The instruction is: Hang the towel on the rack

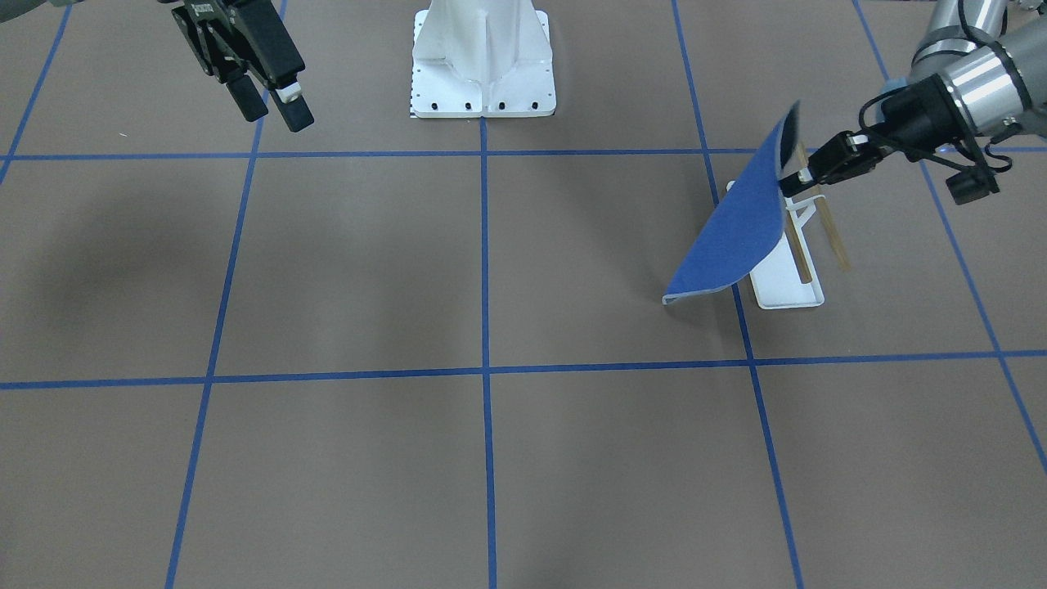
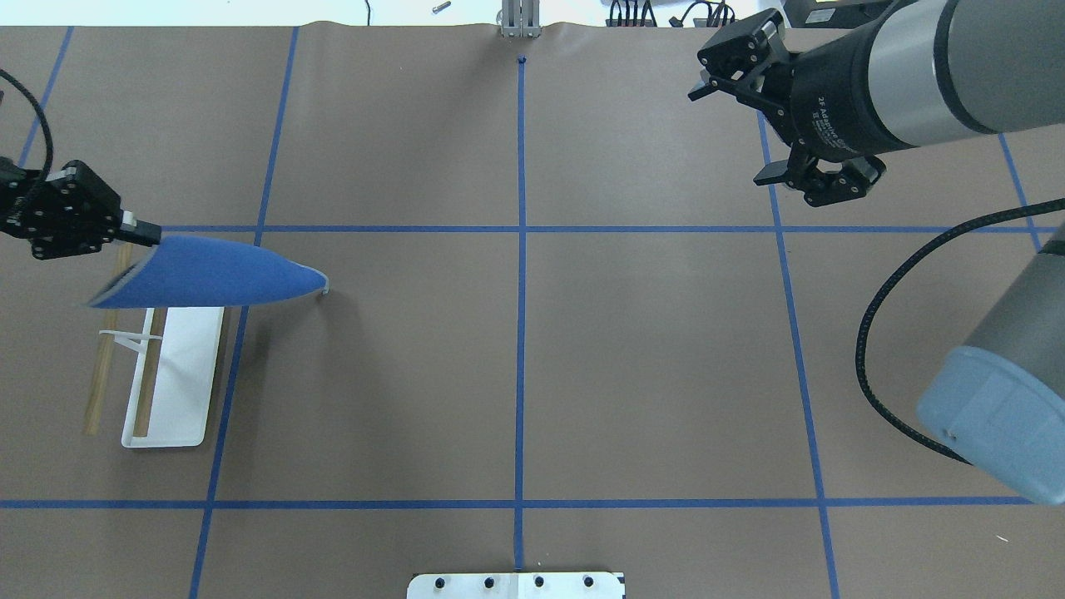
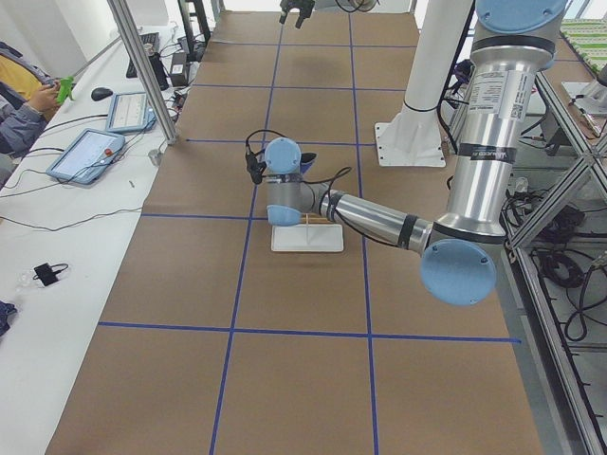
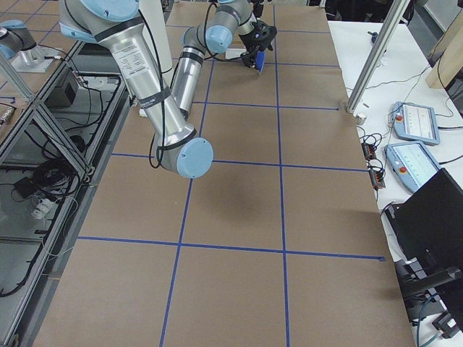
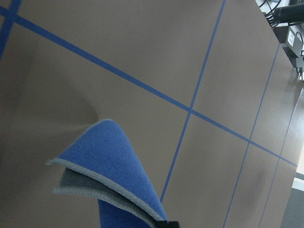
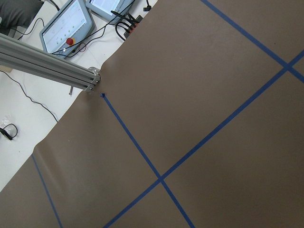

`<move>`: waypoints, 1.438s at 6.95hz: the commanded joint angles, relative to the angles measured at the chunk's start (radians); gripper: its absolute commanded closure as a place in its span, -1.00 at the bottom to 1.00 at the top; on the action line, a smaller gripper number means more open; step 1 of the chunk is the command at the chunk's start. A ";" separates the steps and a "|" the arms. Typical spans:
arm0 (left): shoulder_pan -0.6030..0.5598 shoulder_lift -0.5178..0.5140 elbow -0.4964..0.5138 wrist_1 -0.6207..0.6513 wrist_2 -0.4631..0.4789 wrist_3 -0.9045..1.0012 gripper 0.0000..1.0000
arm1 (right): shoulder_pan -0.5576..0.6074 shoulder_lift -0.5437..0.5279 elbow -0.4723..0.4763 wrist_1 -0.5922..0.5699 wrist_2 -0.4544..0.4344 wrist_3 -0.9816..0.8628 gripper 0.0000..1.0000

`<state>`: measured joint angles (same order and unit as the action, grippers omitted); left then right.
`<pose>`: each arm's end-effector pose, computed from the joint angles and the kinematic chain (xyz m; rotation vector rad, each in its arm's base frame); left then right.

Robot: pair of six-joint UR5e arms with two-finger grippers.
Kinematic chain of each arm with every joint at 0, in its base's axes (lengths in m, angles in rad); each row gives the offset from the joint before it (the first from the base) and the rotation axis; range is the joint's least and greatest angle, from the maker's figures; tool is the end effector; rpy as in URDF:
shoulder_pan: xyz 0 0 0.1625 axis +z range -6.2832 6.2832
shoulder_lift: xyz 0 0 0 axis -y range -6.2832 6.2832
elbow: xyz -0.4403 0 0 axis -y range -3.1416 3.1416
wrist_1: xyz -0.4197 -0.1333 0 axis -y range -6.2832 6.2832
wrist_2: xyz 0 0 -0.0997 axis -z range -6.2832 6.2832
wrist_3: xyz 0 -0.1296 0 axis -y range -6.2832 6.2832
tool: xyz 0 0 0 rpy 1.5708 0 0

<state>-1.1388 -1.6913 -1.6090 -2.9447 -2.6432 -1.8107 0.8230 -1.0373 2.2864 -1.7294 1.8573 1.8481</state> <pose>0.2055 -0.4922 0.4360 -0.1613 1.5503 -0.2682 -0.2779 -0.4418 0.1125 0.0452 -1.1478 0.8258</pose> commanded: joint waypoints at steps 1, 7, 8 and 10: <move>-0.082 0.059 0.127 -0.097 -0.109 0.111 1.00 | 0.001 -0.017 -0.015 0.016 0.000 -0.023 -1.00; -0.134 0.157 0.167 -0.096 -0.141 0.202 1.00 | 0.007 -0.015 -0.013 0.016 0.002 -0.023 -1.00; -0.133 0.156 0.170 -0.096 -0.139 0.200 1.00 | 0.007 -0.015 -0.013 0.016 0.002 -0.023 -1.00; -0.134 0.157 0.173 -0.100 -0.138 0.198 -0.95 | 0.014 -0.017 -0.015 0.016 0.002 -0.024 -1.00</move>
<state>-1.2727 -1.5344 -1.4374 -3.0414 -2.7824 -1.6109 0.8324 -1.0525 2.2732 -1.7134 1.8592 1.8251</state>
